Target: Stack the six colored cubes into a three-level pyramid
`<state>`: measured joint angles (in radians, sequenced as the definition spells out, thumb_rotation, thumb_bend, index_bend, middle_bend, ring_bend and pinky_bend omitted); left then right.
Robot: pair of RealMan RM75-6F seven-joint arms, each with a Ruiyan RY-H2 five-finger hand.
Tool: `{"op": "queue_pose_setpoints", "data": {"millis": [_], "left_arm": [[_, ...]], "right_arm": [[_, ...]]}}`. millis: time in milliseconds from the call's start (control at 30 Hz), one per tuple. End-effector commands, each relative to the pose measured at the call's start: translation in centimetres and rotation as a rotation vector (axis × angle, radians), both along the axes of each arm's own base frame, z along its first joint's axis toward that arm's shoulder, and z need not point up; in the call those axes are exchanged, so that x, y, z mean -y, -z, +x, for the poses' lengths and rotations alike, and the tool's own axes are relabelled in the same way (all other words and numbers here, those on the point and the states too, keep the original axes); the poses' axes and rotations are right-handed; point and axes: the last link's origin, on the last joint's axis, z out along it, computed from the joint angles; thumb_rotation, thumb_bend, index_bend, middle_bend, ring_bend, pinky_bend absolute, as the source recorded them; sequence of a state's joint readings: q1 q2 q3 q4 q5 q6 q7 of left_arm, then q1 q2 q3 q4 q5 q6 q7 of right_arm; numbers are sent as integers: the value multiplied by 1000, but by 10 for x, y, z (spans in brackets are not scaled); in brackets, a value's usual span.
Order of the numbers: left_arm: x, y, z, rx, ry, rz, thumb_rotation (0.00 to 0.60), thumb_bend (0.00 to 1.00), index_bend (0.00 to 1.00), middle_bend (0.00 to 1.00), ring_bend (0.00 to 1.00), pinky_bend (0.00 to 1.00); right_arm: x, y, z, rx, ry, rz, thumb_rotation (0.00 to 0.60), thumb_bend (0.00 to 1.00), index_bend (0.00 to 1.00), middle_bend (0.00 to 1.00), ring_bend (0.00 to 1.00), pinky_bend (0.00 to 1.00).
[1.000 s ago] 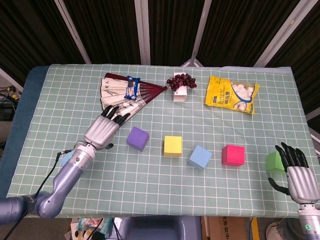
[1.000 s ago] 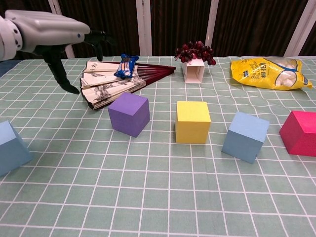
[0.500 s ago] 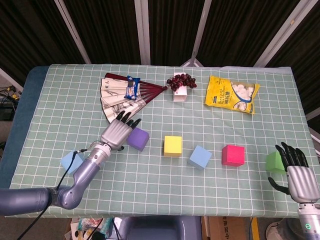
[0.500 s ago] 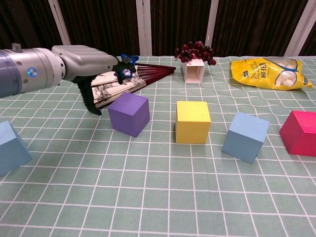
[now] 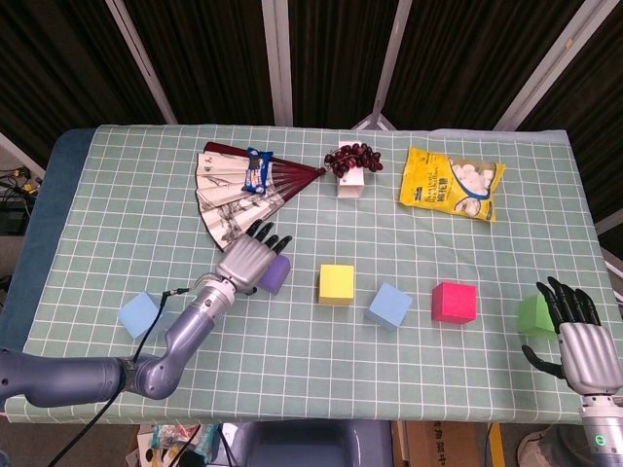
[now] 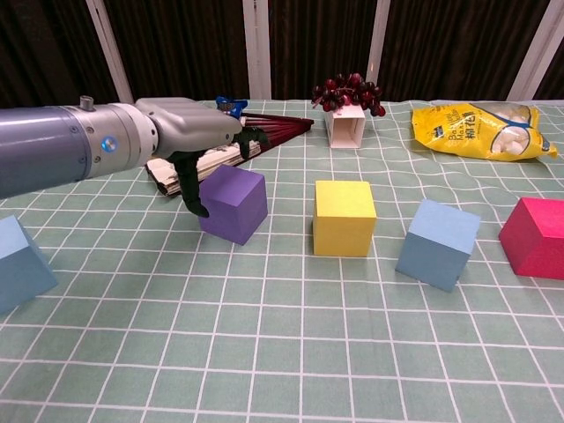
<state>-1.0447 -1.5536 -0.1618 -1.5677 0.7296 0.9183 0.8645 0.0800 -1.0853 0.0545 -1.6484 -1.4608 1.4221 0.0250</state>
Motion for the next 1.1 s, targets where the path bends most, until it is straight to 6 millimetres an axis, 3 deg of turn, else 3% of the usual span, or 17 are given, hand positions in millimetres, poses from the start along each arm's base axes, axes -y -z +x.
{"op": "queue_pose_setpoints", "data": {"millis": [33, 300, 833, 1100], "left_arm": [[-1, 4, 0, -3, -3, 6, 600, 173, 0, 219, 0, 47], [-3, 7, 4, 37, -34, 48, 600, 245, 5, 356, 9, 93], [1, 11, 37, 161, -190, 64, 600, 259, 21, 393, 44, 93], [5, 18, 55, 104, -216, 57, 600, 258, 18, 388, 45, 93]], "right_arm": [[0, 0, 0, 2, 1, 1, 600, 251, 0, 0, 0, 0], [0, 0, 0, 4, 3, 4, 600, 252, 0, 0, 0, 0], [-1, 0, 0, 11, 4, 7, 600, 252, 0, 0, 0, 0], [-1, 0, 0, 18, 6, 10, 600, 252, 0, 0, 0, 0]]}}
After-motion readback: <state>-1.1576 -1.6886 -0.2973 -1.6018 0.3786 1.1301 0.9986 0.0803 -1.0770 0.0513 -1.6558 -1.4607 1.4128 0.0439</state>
